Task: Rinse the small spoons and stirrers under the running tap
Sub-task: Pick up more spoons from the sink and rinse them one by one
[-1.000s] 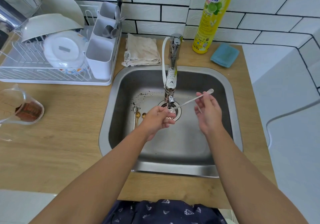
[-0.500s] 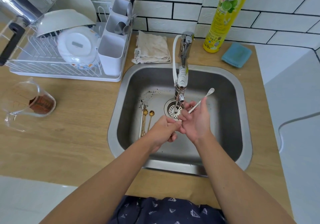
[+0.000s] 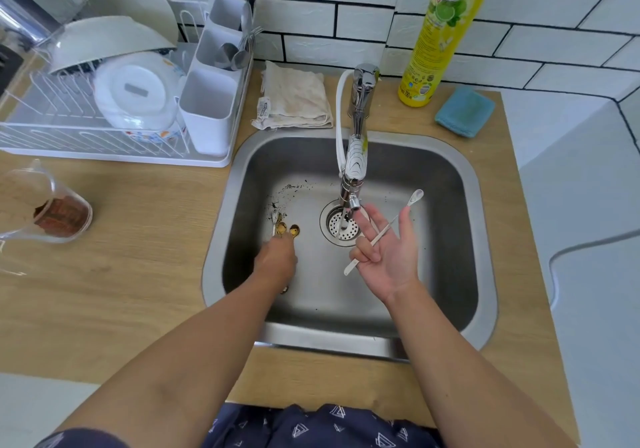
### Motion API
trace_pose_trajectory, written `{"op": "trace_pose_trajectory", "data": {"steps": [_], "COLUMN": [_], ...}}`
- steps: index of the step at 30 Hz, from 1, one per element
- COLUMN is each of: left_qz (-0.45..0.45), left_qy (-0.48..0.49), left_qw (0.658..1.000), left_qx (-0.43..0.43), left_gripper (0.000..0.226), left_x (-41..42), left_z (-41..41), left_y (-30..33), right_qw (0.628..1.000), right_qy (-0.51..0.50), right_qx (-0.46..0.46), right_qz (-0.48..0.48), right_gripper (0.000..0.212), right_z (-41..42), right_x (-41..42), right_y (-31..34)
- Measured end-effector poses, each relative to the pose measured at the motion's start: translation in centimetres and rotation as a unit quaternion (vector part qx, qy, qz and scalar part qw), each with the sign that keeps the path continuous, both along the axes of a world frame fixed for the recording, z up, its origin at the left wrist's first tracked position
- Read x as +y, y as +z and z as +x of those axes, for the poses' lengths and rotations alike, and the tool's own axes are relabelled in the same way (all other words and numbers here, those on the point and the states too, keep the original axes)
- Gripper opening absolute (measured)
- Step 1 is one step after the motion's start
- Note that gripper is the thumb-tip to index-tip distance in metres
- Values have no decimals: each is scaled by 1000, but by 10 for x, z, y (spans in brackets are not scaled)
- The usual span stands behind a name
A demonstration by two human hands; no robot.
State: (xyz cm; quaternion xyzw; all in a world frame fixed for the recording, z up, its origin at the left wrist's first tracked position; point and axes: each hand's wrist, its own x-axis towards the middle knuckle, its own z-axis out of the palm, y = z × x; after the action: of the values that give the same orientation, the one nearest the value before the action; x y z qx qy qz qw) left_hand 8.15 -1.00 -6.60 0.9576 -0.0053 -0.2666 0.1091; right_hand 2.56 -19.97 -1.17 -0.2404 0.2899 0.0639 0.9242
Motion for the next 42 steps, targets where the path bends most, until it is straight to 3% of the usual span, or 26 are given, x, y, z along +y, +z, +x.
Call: {"op": "trace_pose_trajectory", "data": {"steps": [7,10,13,18,24,29,34,36,39,42], "left_qz": [-19,-125,-288,-393,-411,-411,-416,-412,-406,-391], "left_qy": [15,-4,48,101,120,125,131,134,149,132], "left_qw": [1000,992,956,913,903,903,900,901,901,911], "left_qx": [-2,-14,10,41,30,24,25,23,20,18], "left_gripper": [20,20,10,7,8,5,6,7,8,10], "left_x": [-3,-8,-17,-19,-16,-15,-18,-21,-23,-24], "left_z": [2,-1,-12,-24,-29,-33,-34,-34,-36,-37], "left_y": [1,15,33,49,50,51,56,58,59,59], "right_qw": [999,995,982,954,914,892,854,857,878,872], "right_qy": [17,21,28,94,140,171,172,171,186,181], "right_qx": [25,47,68,64,45,-8,-7,-14,-36,-20], "right_qz": [-31,-84,-173,-277,-377,-418,-492,-487,-440,-454], "right_gripper": [53,40,16,30,34,13,20,27,15,8], "right_z": [5,8,12,20,27,30,28,29,29,27], "right_x": [2,1,3,14,19,12,11,12,13,13], "right_y": [-4,-9,-16,-20,-11,-9,-9,-9,-9,-9]}}
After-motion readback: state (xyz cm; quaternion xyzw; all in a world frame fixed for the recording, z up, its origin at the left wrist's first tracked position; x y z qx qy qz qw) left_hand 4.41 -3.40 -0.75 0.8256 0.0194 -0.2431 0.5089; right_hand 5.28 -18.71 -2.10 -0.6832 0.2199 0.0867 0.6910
